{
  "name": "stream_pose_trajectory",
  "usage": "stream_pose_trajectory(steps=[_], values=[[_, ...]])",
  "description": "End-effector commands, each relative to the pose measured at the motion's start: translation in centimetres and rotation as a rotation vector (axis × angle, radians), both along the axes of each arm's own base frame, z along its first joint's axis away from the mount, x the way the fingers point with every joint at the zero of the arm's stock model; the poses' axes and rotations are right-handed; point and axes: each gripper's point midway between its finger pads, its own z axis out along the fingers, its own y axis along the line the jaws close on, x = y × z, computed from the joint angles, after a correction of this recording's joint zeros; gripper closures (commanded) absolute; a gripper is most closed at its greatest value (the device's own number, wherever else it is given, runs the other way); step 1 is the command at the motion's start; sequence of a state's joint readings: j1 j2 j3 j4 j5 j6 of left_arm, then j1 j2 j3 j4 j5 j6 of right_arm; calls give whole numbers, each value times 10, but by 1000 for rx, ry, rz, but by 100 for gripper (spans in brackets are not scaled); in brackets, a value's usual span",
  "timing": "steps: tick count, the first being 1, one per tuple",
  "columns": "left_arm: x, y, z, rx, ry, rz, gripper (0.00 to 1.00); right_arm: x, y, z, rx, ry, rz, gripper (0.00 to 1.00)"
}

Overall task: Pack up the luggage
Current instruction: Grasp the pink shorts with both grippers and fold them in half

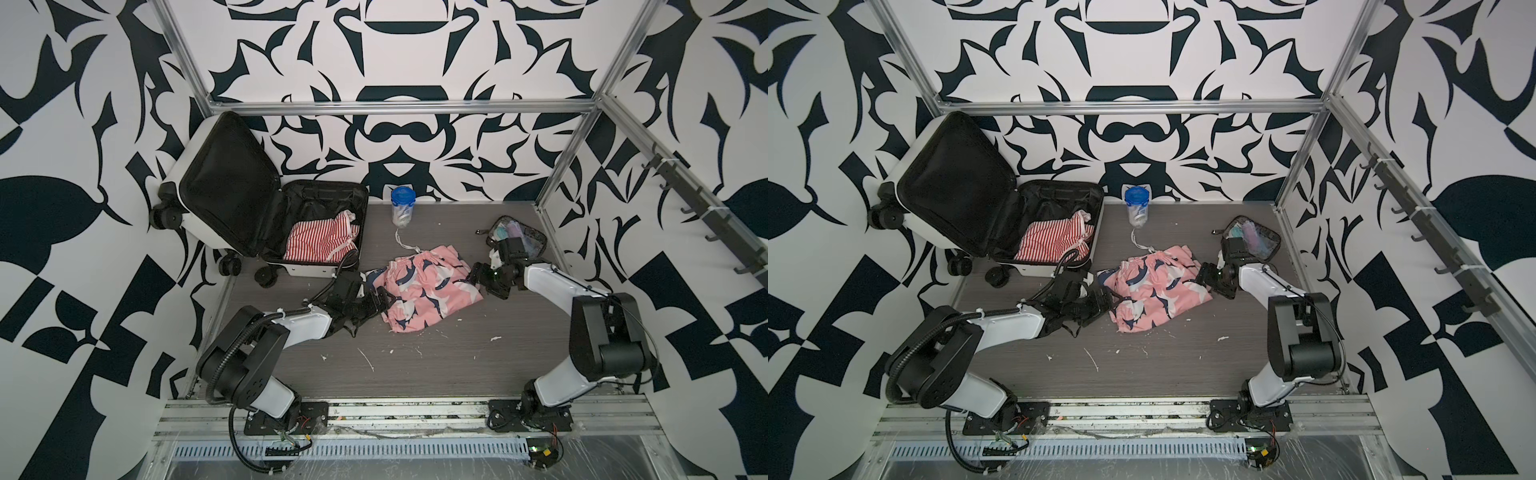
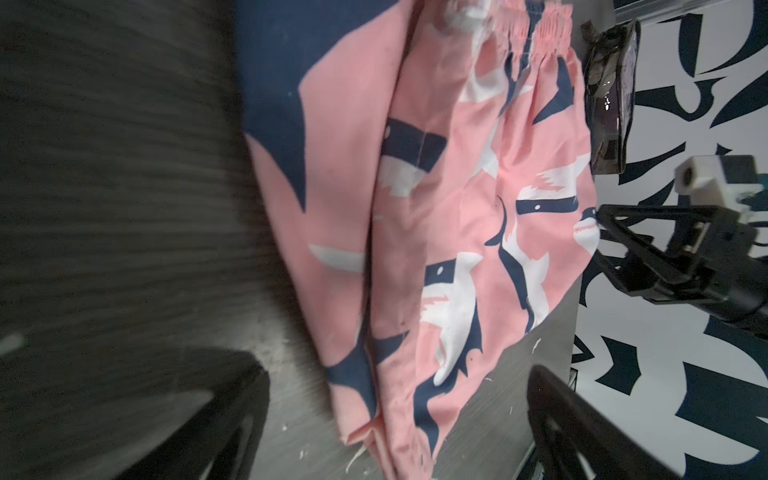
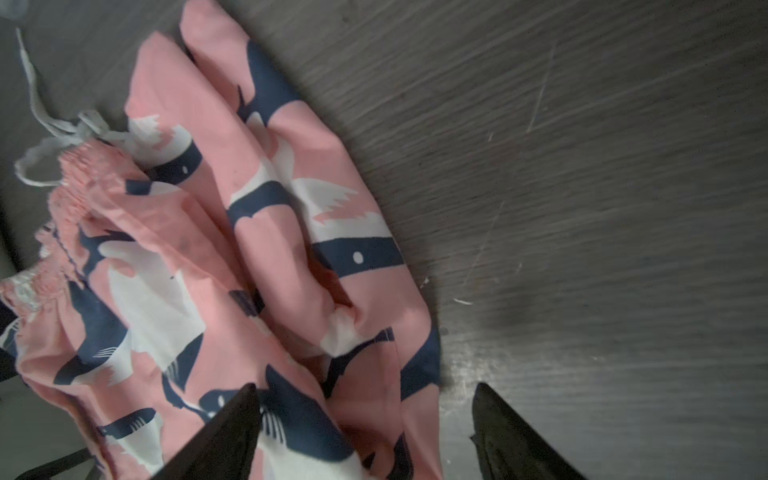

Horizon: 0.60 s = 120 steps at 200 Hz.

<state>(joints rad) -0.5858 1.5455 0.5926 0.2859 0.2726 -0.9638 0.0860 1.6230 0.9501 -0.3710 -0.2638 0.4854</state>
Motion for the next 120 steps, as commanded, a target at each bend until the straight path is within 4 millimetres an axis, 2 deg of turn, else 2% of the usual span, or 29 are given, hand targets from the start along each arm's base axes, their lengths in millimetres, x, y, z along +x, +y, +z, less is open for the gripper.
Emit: stream_pose_trajectory(steps=[1, 60, 90, 120], values=[[-8, 9, -31, 73, 84, 29, 1, 23, 8, 15, 28, -75, 46, 18], [-3, 9, -51, 114, 100, 30, 0, 27, 21, -10, 94, -36, 84, 19], [1, 2, -56, 116, 84, 10, 5, 25, 30, -14, 157, -36, 86, 20], [8, -8, -58, 99, 68, -14, 14, 19, 35, -20, 198, -25, 79, 26]])
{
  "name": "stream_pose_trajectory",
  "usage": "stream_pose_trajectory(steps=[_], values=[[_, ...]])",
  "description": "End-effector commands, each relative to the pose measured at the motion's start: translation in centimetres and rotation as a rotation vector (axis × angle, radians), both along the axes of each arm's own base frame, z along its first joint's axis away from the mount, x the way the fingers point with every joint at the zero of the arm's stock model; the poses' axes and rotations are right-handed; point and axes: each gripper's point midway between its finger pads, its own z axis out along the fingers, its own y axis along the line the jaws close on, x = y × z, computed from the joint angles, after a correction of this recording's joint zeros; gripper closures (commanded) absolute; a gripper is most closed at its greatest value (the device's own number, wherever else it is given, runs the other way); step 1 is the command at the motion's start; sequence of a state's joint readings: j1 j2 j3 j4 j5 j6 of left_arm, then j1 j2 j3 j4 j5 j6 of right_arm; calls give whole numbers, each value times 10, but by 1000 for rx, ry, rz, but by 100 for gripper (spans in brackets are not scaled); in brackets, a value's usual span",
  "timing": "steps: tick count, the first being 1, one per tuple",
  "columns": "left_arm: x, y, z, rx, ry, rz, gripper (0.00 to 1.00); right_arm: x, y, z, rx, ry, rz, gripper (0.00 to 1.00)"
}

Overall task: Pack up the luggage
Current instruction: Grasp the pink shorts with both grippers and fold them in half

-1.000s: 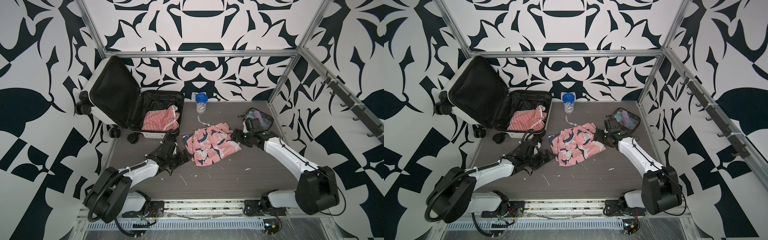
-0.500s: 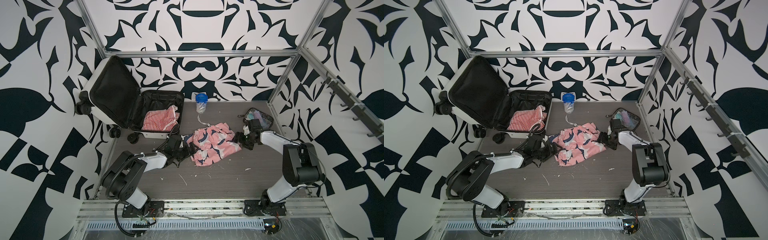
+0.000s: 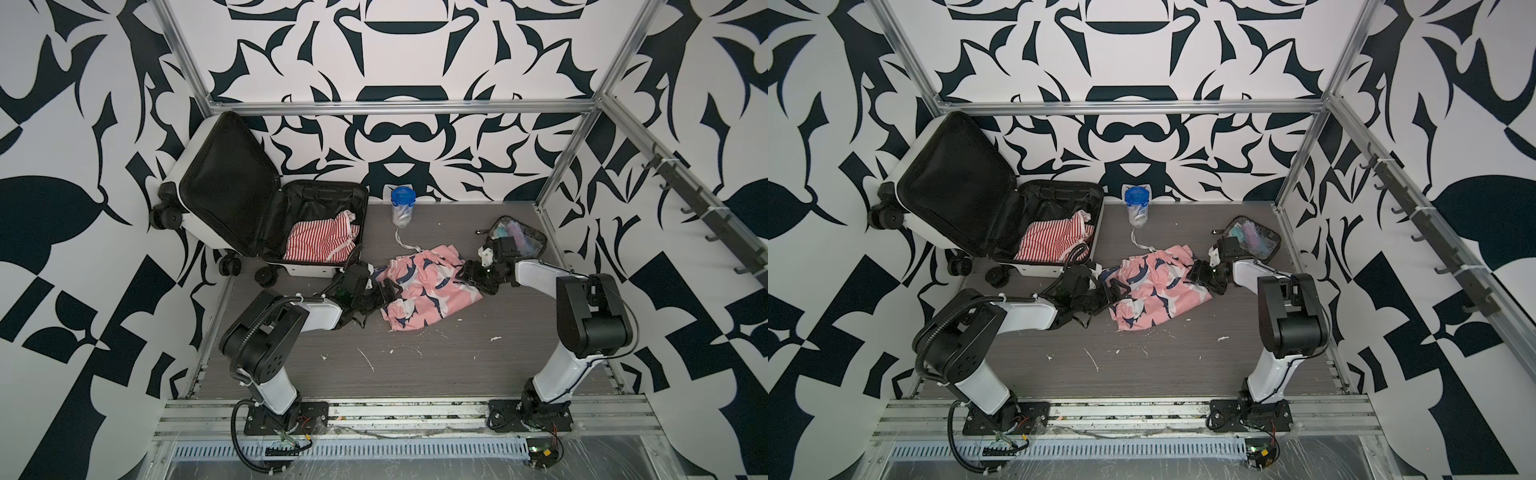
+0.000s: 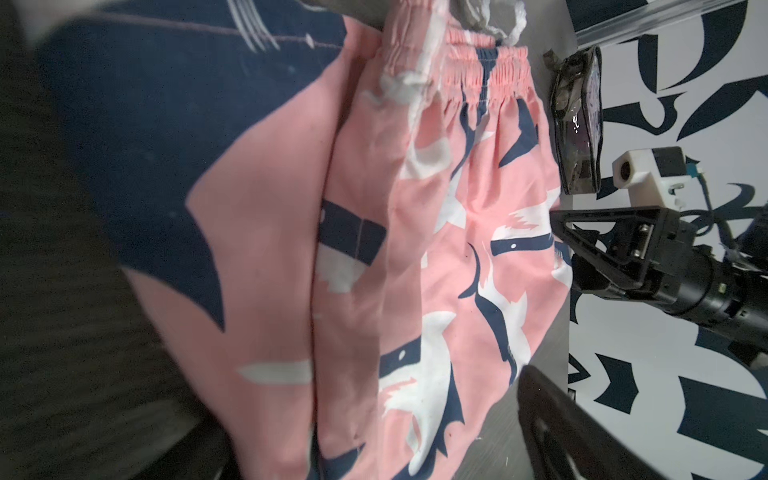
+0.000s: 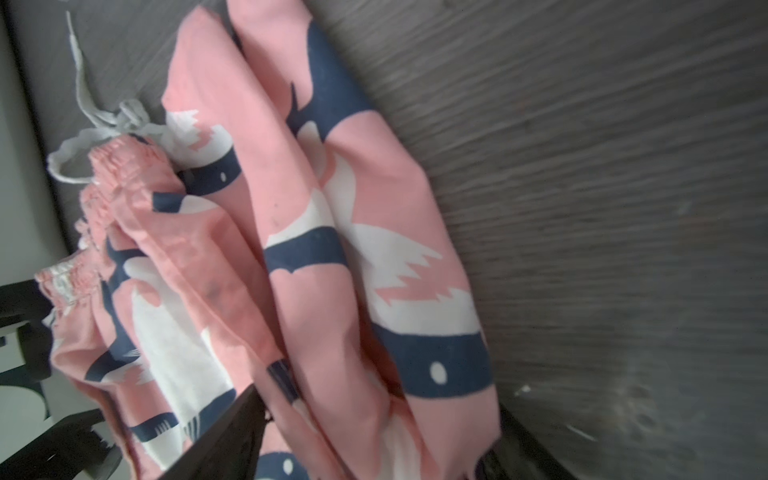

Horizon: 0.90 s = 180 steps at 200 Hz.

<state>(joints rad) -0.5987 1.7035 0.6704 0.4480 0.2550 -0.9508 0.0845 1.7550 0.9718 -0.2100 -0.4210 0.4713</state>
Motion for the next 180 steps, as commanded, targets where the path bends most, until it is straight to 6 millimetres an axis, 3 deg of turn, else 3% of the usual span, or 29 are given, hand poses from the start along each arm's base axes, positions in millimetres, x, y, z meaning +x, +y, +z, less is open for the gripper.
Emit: stream_pose_trajectory(steps=[1, 54, 92, 106, 129, 158, 180], values=[[-24, 16, -55, 130, 150, -4, 14, -7, 7, -5, 57, 20, 3, 26], [-16, -7, -52, 112, 124, -64, 45, -14, 16, -6, 100, 18, -8, 57], [-17, -16, -53, 99, 123, -94, 61, -17, 26, -2, 108, 11, -1, 71], [-16, -19, -48, 81, 115, -106, 73, -17, 28, 2, 116, 5, -5, 76], [-11, -23, -28, 83, 72, -134, 100, -15, 32, 19, 131, -23, -10, 87], [-4, -23, 9, 141, 2, -176, 100, -14, 46, 53, 146, -86, 13, 100], [3, -20, 42, 198, -62, -206, 100, -13, 63, 87, 148, -151, 41, 100]])
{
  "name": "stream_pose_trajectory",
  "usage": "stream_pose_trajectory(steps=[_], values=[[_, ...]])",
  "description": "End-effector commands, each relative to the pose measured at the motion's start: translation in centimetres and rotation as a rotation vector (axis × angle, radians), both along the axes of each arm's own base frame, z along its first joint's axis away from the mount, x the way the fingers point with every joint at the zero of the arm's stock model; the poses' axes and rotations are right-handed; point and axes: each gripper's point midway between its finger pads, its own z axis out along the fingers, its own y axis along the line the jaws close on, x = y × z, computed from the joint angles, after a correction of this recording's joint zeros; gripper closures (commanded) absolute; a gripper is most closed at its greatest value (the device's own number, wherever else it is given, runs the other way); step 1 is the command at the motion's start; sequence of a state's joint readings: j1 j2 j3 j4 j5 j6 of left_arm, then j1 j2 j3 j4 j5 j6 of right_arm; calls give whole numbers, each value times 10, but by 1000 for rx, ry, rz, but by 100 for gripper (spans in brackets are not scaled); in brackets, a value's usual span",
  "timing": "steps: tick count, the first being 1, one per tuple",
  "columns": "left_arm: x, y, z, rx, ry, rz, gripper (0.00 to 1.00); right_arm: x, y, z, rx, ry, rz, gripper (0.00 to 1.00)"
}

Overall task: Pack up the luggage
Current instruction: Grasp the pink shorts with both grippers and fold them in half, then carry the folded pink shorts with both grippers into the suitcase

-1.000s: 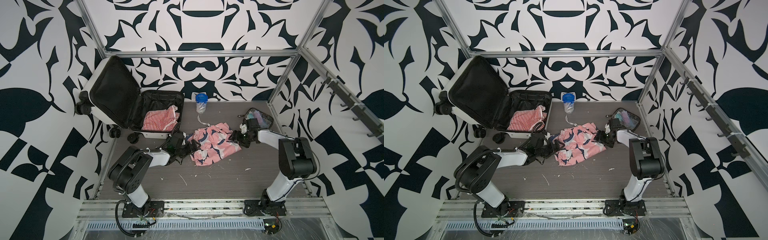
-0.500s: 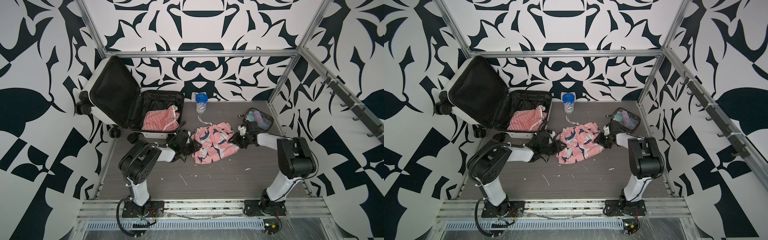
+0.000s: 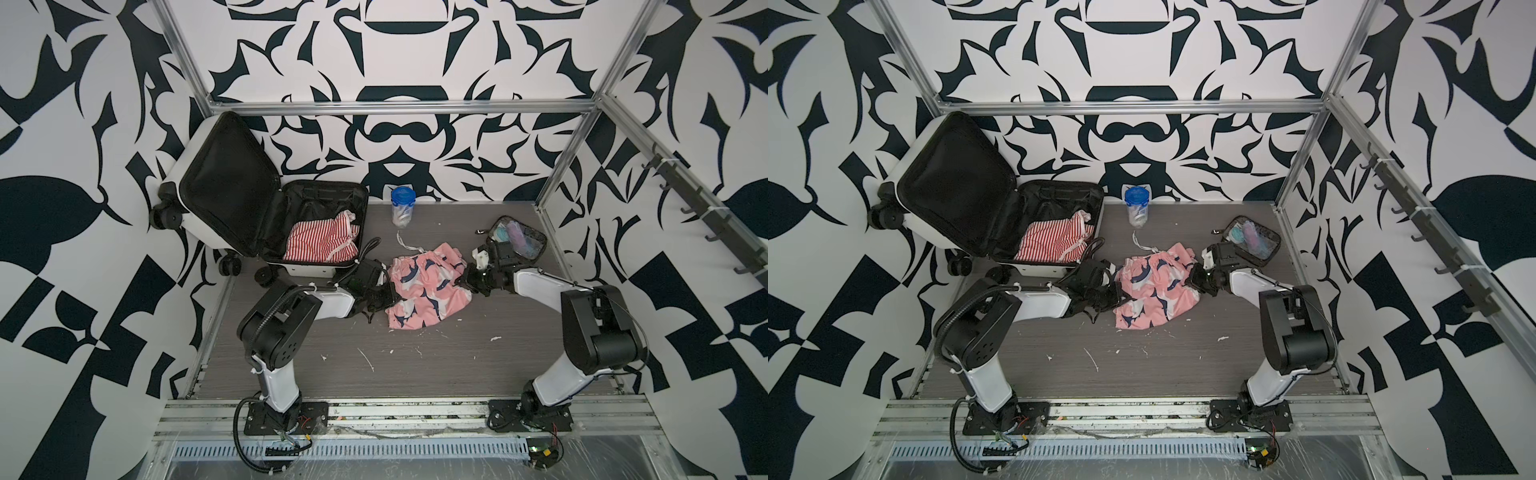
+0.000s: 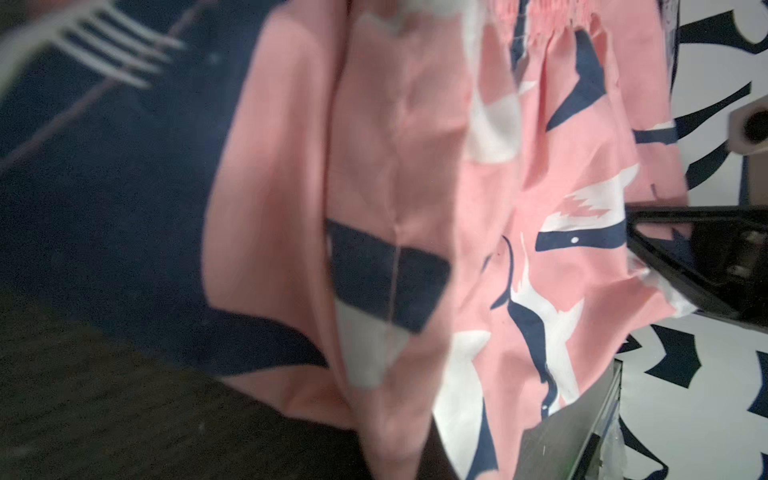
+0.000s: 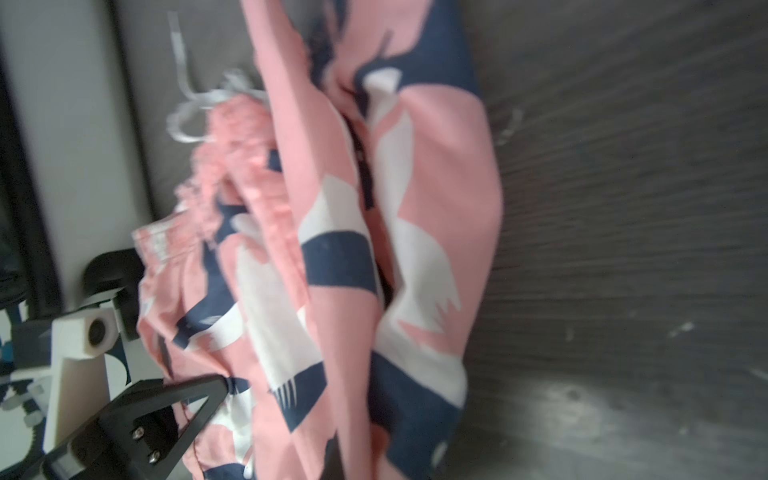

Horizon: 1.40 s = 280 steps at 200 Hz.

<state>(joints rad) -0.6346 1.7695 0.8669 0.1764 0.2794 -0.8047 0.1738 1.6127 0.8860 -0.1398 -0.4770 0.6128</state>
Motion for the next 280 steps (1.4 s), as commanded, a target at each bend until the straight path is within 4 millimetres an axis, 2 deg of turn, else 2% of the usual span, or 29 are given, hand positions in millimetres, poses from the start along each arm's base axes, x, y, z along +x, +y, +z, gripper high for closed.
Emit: stream_pose_trajectory(steps=[1, 39, 71, 84, 107, 141, 182, 223, 240, 243, 245, 253, 260, 280], values=[[4, 4, 46, 70, -91, -67, 100, 6, 23, 54, 27, -106, 29, 100], [19, 21, 106, 148, -213, -93, 100, 6, 58, 120, 49, -239, 73, 100], [36, 48, 162, 203, -344, -63, 100, 7, 95, 176, 96, -352, 110, 100], [44, 63, 180, 230, -395, -36, 100, 8, 113, 199, 124, -401, 128, 100], [63, 98, 208, 258, -455, 46, 100, 11, 151, 228, 182, -466, 168, 100], [91, 150, 239, 302, -535, 177, 100, 23, 211, 251, 253, -531, 235, 100], [121, 208, 247, 382, -563, 298, 100, 43, 287, 255, 337, -554, 334, 100], [149, 257, 233, 445, -553, 393, 100, 66, 357, 235, 387, -555, 429, 100], [161, 273, 224, 454, -544, 427, 100, 79, 374, 222, 389, -542, 445, 100], [164, 275, 222, 457, -543, 433, 100, 81, 377, 217, 386, -535, 448, 100], [165, 277, 220, 458, -541, 437, 100, 83, 379, 207, 377, -517, 449, 100], [171, 283, 216, 460, -534, 448, 100, 88, 384, 204, 374, -514, 449, 100], [177, 287, 210, 458, -522, 453, 100, 93, 389, 189, 365, -494, 448, 100], [194, 294, 193, 458, -495, 449, 100, 102, 393, 179, 358, -492, 439, 100]])
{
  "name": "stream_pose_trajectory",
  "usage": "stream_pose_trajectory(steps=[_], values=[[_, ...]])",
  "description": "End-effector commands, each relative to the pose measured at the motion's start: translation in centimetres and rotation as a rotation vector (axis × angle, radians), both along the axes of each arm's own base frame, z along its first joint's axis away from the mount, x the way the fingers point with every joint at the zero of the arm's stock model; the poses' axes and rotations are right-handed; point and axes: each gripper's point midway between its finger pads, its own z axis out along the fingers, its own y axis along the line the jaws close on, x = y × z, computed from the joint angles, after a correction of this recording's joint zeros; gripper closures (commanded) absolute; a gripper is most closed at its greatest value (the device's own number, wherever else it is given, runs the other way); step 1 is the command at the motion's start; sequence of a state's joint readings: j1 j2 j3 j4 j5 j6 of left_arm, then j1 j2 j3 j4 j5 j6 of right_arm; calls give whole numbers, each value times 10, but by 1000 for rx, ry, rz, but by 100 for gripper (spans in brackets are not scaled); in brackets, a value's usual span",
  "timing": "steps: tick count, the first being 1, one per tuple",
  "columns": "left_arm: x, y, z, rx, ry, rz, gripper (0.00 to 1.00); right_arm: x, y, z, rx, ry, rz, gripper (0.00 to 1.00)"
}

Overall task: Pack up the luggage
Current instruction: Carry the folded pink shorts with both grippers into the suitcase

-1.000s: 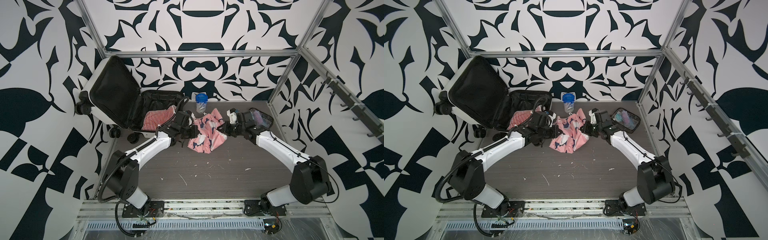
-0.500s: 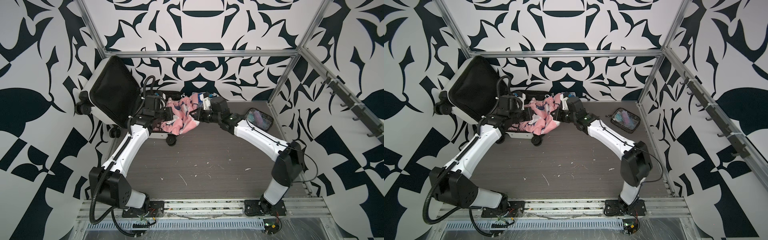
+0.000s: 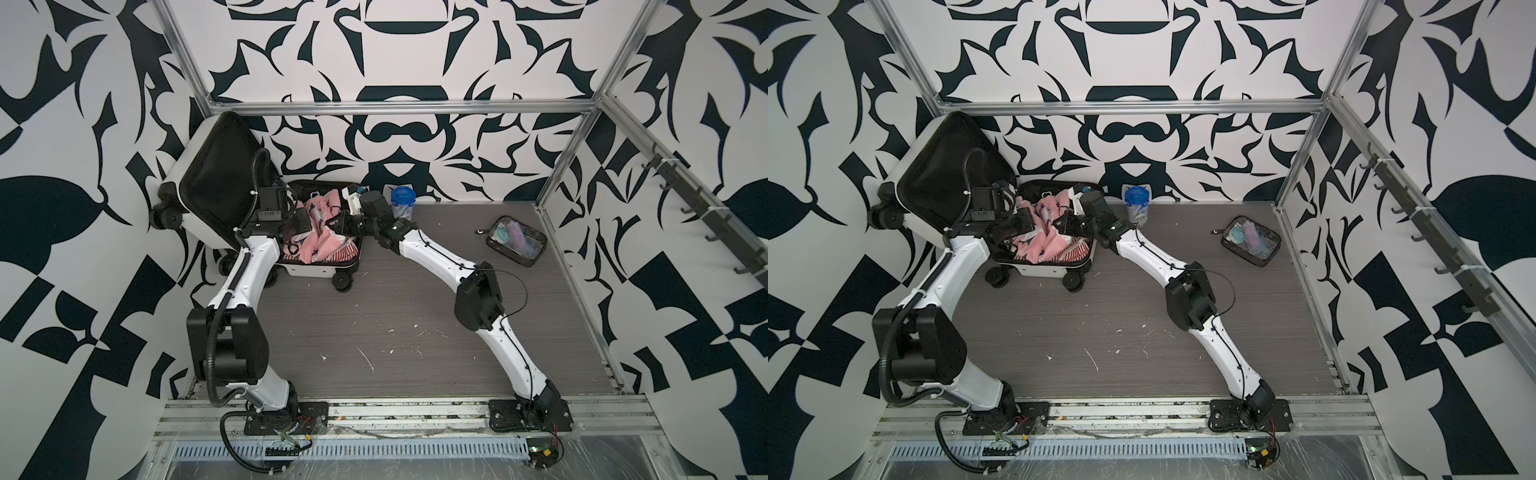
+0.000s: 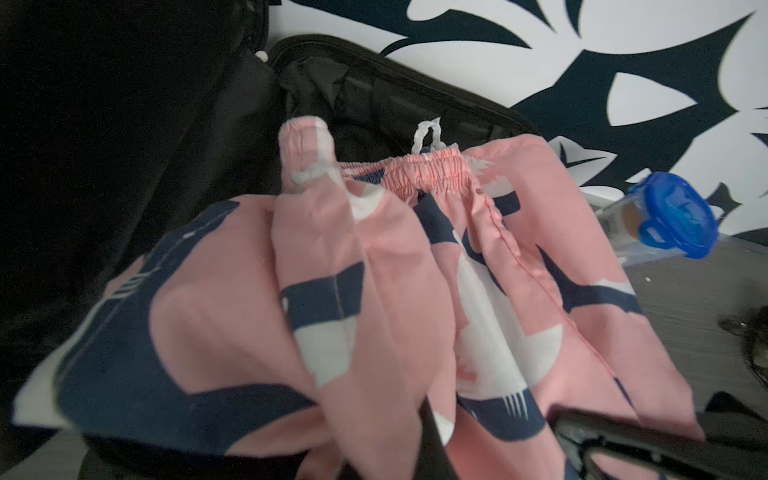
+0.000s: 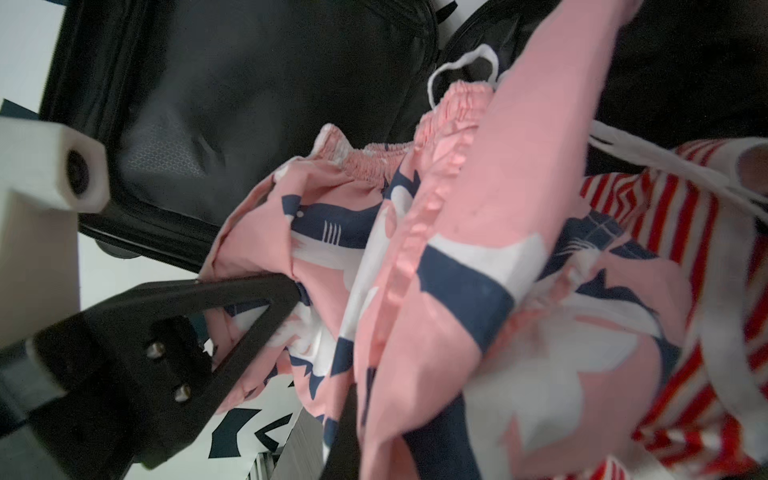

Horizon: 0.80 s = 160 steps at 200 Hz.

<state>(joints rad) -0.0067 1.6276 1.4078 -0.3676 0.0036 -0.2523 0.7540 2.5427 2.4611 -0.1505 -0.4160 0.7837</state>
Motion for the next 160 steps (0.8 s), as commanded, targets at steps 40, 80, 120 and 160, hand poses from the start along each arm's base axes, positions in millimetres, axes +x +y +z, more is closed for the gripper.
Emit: stream_pose_trajectory(steps=[40, 80, 120, 160], values=[[48, 20, -26, -75, 27, 1, 100, 12, -11, 13, -8, -32, -46, 100], [51, 27, -48, -77, 76, 36, 100, 21, -26, -17, -92, 6, -100, 100], [51, 47, -64, -99, 147, 106, 76, 21, -29, -33, -119, 41, -106, 100], [50, 59, -58, -124, 163, 157, 40, 21, -31, -23, -110, 36, -118, 81]])
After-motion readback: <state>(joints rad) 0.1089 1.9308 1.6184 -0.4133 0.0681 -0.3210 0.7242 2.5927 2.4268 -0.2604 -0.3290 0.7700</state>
